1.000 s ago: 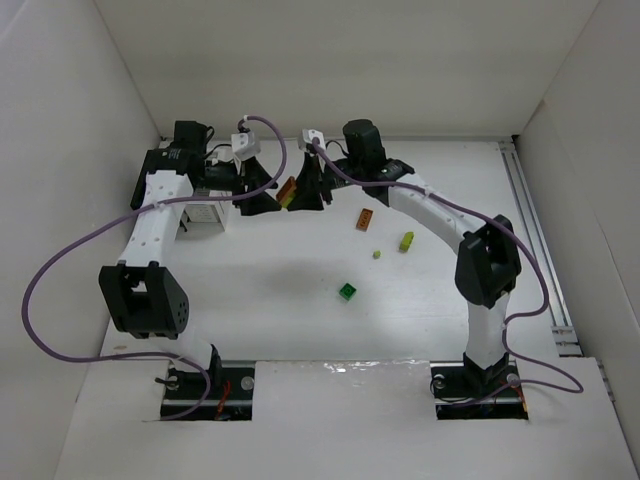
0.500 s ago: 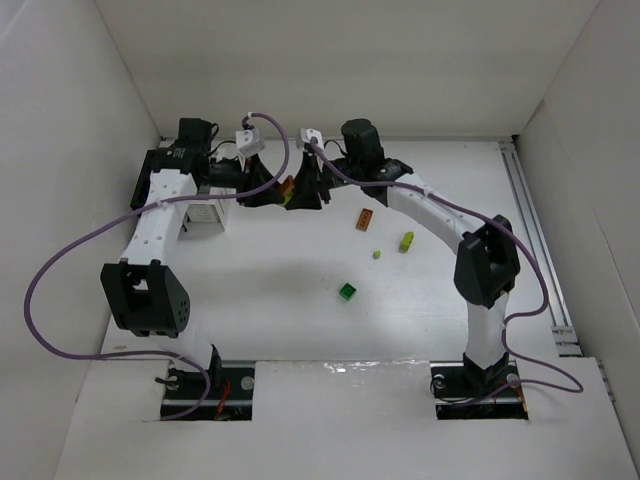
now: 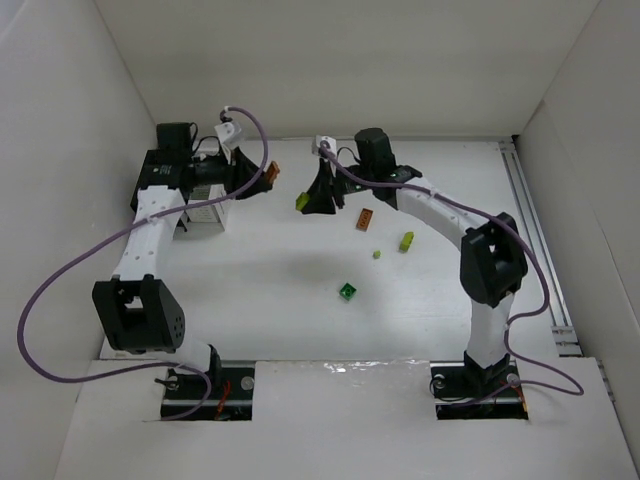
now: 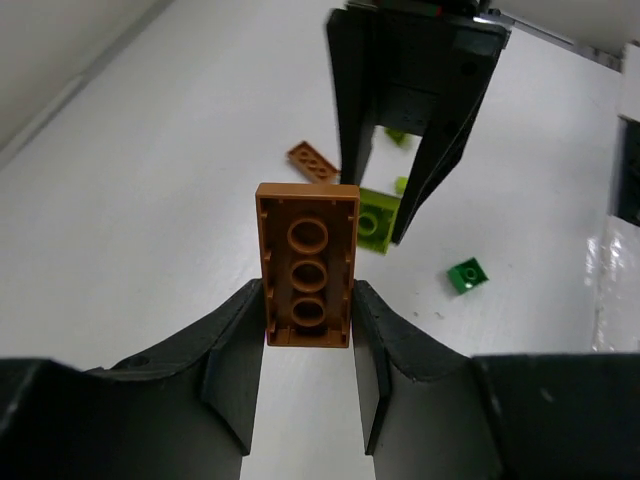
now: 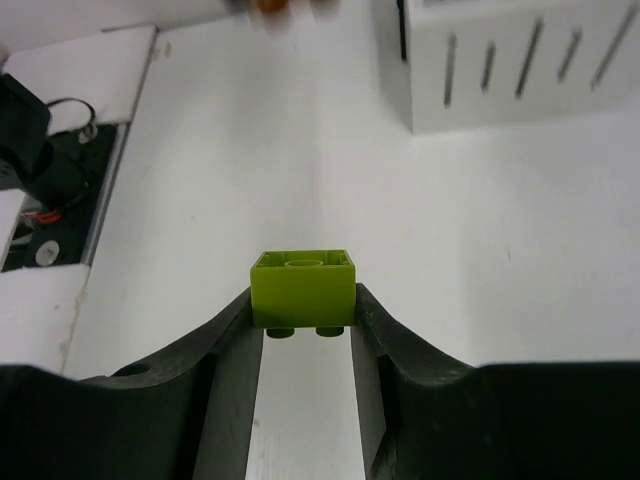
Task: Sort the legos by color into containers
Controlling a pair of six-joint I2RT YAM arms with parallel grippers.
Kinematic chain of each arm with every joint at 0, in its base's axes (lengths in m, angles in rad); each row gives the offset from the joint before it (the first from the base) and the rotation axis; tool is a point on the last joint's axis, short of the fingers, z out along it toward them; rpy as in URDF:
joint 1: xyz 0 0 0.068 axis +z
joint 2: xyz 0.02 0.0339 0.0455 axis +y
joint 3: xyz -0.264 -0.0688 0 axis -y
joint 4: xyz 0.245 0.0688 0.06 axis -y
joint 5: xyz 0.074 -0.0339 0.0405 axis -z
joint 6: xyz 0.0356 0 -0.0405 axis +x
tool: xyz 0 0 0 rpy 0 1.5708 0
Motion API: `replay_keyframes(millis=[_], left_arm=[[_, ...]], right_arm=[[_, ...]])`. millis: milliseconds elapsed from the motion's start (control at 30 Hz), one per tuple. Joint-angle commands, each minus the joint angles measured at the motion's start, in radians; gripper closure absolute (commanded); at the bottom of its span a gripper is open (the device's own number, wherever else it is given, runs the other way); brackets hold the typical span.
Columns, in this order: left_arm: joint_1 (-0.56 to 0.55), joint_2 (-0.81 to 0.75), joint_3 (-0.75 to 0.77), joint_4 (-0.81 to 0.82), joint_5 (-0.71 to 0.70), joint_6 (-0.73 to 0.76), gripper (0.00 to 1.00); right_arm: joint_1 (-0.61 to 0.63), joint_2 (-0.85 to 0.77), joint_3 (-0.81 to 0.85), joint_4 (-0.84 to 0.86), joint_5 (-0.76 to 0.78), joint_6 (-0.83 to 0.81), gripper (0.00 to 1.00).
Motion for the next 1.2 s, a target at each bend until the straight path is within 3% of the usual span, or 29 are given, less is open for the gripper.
replay_keyframes(millis=[0, 67, 100, 167, 367, 433, 500, 867, 1167], left_arm=[[0.067, -0.103, -0.048, 0.295, -0.054, -0.214, 1.00], [0.099, -0.115, -0.071, 0.396, -0.111, -0.300, 1.00], [0.099, -0.115, -0.071, 0.424, -0.211, -0.402, 1.00], [0.114, -0.094, -0.052, 0.458, -0.302, -0.459, 1.00], [0.114, -0.016, 0.007, 0.503, -0.698, -0.527, 1.00], [0.114, 0.070, 0.099, 0.417, -0.813, -0.538, 1.00], [0.114, 0.130, 0.182, 0.375, -0.862, -0.538, 1.00], [0.114, 0.284, 0.242, 0.312, -1.033, -0.434, 1.00], [0.114, 0.313, 0.218, 0.323, -1.182, -0.424, 0.82]], right_arm=[[-0.081, -0.068, -0.059, -0.030, 0.020, -0.023, 1.00], [-0.101, -0.086, -0.094, -0.056, 0.029, -0.061, 1.00], [-0.101, -0.099, -0.094, -0.096, 0.062, -0.076, 1.00], [-0.111, -0.111, -0.120, -0.122, 0.104, -0.101, 1.00], [-0.111, -0.172, -0.200, -0.122, 0.240, -0.115, 1.00], [-0.122, -0.191, -0.220, -0.122, 0.250, -0.127, 1.00], [-0.131, -0.218, -0.238, -0.122, 0.250, -0.136, 1.00], [-0.184, -0.248, -0.261, -0.154, 0.277, -0.184, 1.00], [-0.193, -0.237, -0.252, -0.154, 0.277, -0.184, 1.00]])
